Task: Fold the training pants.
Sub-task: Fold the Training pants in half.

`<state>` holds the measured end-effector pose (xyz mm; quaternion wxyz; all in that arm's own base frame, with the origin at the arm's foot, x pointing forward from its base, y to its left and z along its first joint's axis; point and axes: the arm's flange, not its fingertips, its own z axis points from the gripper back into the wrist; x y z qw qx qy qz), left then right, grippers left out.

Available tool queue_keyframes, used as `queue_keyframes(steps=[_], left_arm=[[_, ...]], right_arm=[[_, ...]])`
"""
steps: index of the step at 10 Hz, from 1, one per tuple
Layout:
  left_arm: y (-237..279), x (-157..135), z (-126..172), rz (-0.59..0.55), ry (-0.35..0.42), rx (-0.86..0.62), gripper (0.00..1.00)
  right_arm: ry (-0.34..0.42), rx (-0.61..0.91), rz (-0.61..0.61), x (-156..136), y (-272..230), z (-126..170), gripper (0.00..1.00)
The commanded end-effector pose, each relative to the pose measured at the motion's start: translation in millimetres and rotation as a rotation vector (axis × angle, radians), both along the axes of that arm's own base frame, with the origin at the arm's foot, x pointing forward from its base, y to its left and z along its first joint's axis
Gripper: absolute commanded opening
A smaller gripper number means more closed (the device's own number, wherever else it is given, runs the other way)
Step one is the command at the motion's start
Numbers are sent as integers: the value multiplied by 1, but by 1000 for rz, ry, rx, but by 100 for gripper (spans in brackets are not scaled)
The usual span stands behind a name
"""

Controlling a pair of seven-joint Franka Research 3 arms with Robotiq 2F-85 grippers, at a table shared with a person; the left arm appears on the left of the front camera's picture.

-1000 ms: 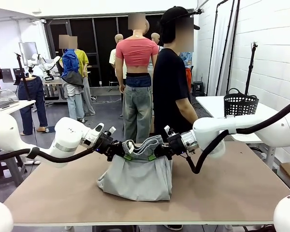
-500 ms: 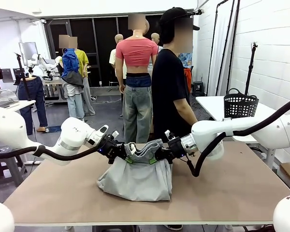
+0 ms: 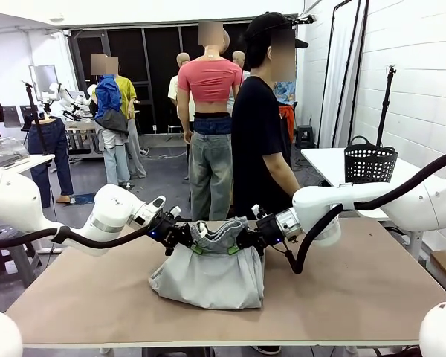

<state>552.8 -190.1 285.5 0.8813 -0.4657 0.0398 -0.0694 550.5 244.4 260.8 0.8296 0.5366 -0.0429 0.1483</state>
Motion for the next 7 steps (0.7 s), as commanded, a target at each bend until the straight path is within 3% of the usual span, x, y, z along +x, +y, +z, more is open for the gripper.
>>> queue_keyframes(steps=[1,2,7], left_arm=[[38,24,-4,39,-7,59,0],[38,26,-5,47,-35,39,0],[41,31,-16,59,-11,59,0]], right_arm=[[9,-71,-56,24,-36,-9,0],[-4,-77,-73,26,-37,-8,0],[-18,-139,-116,34,-40,-16,0]])
